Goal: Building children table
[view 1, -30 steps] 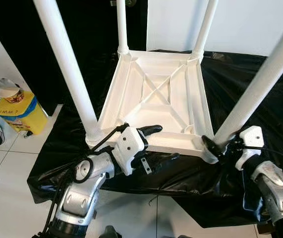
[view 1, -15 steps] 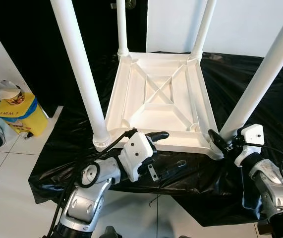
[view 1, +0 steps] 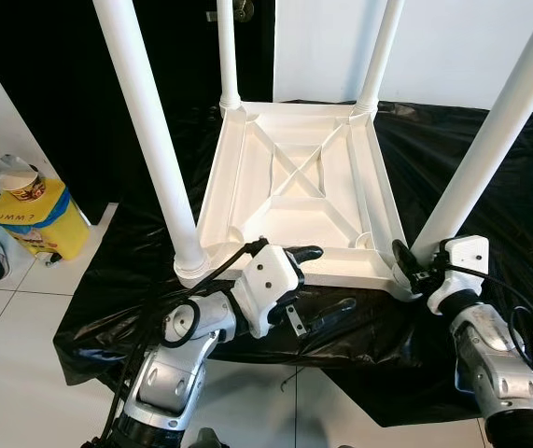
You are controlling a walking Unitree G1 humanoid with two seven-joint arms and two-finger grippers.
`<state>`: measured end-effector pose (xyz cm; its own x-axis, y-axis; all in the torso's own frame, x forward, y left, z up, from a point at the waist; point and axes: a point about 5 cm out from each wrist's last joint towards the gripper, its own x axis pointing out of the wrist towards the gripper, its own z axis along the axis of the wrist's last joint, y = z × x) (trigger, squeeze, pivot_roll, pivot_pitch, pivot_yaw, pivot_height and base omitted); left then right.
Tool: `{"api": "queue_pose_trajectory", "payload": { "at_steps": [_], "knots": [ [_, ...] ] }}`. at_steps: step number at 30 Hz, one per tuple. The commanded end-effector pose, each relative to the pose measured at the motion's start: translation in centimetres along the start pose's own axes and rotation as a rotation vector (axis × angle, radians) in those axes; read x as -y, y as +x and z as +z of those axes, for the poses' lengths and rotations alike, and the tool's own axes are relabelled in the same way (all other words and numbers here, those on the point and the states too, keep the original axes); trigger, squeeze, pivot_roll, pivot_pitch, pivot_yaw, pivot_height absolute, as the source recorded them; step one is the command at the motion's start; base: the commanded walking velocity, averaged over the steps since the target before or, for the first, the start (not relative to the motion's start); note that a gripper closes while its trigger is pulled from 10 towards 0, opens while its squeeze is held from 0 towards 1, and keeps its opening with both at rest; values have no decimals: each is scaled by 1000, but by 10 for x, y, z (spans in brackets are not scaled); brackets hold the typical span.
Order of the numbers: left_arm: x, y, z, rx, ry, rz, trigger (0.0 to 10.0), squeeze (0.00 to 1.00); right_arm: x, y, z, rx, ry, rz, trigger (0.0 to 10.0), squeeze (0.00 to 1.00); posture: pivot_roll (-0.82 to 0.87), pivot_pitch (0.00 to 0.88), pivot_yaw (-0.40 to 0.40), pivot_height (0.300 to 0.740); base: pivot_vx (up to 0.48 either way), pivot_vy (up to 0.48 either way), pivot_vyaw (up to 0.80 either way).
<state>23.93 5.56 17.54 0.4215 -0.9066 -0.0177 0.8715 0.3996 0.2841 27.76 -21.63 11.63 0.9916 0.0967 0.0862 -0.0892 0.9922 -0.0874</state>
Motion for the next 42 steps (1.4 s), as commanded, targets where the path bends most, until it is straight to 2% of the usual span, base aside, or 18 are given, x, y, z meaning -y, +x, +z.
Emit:
{"api": "queue_pose_trajectory", "payload": {
  "at_steps": [1,2,3,5,7,11,17,18,19,23,24,25,32,34,35,37,40,42],
  "knots": [
    [-11,1,0,2,3,209,10000,0,7,-7,-9,-56,-6,-119,0,0,-51,20,-28,740,0,0,0],
    [-11,2,1,7,6,208,10000,0,2,-9,-10,-61,31,-174,0,0,-53,21,-29,740,0,0,0],
    [-11,2,1,7,6,208,10000,0,2,-9,-10,-61,31,-174,0,0,-53,21,-29,740,0,0,0],
    [-11,3,2,16,3,204,10000,0,-8,-12,-12,-66,76,-274,0,0,-54,17,-28,740,0,0,0],
    [-11,5,4,21,0,201,10000,0,-21,-14,-10,-55,90,-308,0,0,-53,15,-29,740,0,0,0],
    [-10,7,5,24,8,198,10000,0,-36,-14,-6,-51,142,-310,0,0,-53,15,-28,740,0,0,0],
    [-11,8,4,21,12,197,10000,0,-40,-14,-3,-35,138,-305,0,0,-55,16,-26,740,0,0,0],
    [-11,8,4,21,12,198,10000,0,-41,-14,-1,-33,133,-309,3804,0,-55,16,-26,740,0,0,0],
    [-11,9,4,20,14,192,10000,0,-41,-14,0,-29,139,-308,10000,0,-59,17,-22,740,0,0,0],
    [-9,9,3,15,16,178,10000,0,-38,-14,4,-9,149,-302,10000,0,-63,19,-18,740,0,0,0],
    [-8,9,3,18,36,166,10000,0,-34,-14,7,13,145,-300,10000,973,-66,19,-15,740,0,0,0],
    [-8,9,3,18,43,164,10000,0,-33,-15,9,22,143,-295,10000,1000,-66,19,-15,740,0,0,0],
    [-7,10,2,8,16,155,10000,0,-25,-15,17,73,160,-168,10000,1000,-68,24,-13,740,0,0,0],
    [-7,10,2,10,20,151,10000,0,-23,-14,16,68,182,-139,10000,961,-69,26,-11,740,0,0,0],
    [-6,10,2,9,13,143,10000,0,-21,-15,16,71,182,-91,10000,0,-69,27,-11,740,0,0,0],
    [-6,11,2,8,9,137,10000,0,-18,-15,16,65,185,-48,10000,0,-68,27,-12,740,0,0,0],
    [-6,11,-1,-6,10,138,10000,0,-16,-16,13,39,159,107,10000,0,-66,24,-15,740,0,0,0],
    [-7,11,-2,-18,16,147,10000,0,-15,-16,11,21,143,160,10000,0,-64,20,-17,740,0,0,0]
  ]
}}
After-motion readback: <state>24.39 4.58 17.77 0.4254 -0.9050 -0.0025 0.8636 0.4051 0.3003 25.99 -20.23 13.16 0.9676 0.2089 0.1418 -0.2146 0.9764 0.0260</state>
